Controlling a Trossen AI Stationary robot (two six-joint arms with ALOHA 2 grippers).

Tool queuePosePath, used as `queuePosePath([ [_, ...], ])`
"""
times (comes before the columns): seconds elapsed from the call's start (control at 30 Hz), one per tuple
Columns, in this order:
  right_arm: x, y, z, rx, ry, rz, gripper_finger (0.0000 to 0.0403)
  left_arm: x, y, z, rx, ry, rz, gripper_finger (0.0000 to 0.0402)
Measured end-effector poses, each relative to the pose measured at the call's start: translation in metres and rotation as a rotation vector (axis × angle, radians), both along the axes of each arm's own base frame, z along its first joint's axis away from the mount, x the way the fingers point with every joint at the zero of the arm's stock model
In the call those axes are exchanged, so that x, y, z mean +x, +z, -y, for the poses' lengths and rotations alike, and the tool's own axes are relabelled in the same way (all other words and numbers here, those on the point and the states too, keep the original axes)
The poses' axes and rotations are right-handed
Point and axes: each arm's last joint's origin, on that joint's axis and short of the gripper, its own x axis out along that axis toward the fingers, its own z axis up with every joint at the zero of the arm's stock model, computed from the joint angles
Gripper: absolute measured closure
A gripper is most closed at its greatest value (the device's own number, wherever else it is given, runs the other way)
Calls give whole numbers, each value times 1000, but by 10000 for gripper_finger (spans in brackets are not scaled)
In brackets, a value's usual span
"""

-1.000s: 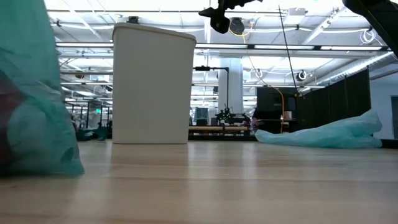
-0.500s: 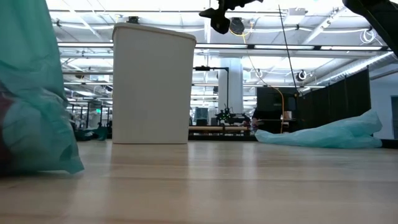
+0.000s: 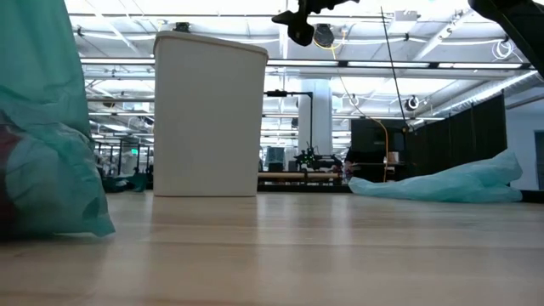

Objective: Place trash/remove bag and relplace
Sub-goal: Close the blue trash bag

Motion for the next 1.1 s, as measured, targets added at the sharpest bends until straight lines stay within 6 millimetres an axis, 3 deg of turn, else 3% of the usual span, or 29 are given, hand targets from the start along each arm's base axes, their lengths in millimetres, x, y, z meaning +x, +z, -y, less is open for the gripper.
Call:
queuePosePath([
  [0.1, 0, 0, 1, -29, -28, -12, 133, -5, -3, -14, 209, 118, 130, 262],
  [0.3, 1, 0, 3, -64, -53, -10, 133, -6, -5, -35, 836, 510, 303, 281],
  [0.47, 3, 2, 4, -86, -70, 10, 133, 8, -2, -22, 1223, 563, 303, 312],
  [0.6, 3, 2, 5, -111, -101, 2, 135, 38, -5, 11, 1473, 614, 226, 387],
  [0.7, 4, 2, 6, -138, -130, -5, 147, 61, -14, 31, 1504, 648, 149, 399],
  [0.87, 8, 7, 7, -137, -148, 45, 183, 97, -29, 53, 1513, 532, 19, 400],
  [1.0, 10, 10, 8, -140, -159, 78, 213, 127, -37, 50, 1539, 545, -122, 401],
  [1.1, 10, 10, 8, -134, -157, 70, 228, 141, -32, 42, 1547, 531, -125, 401],
])
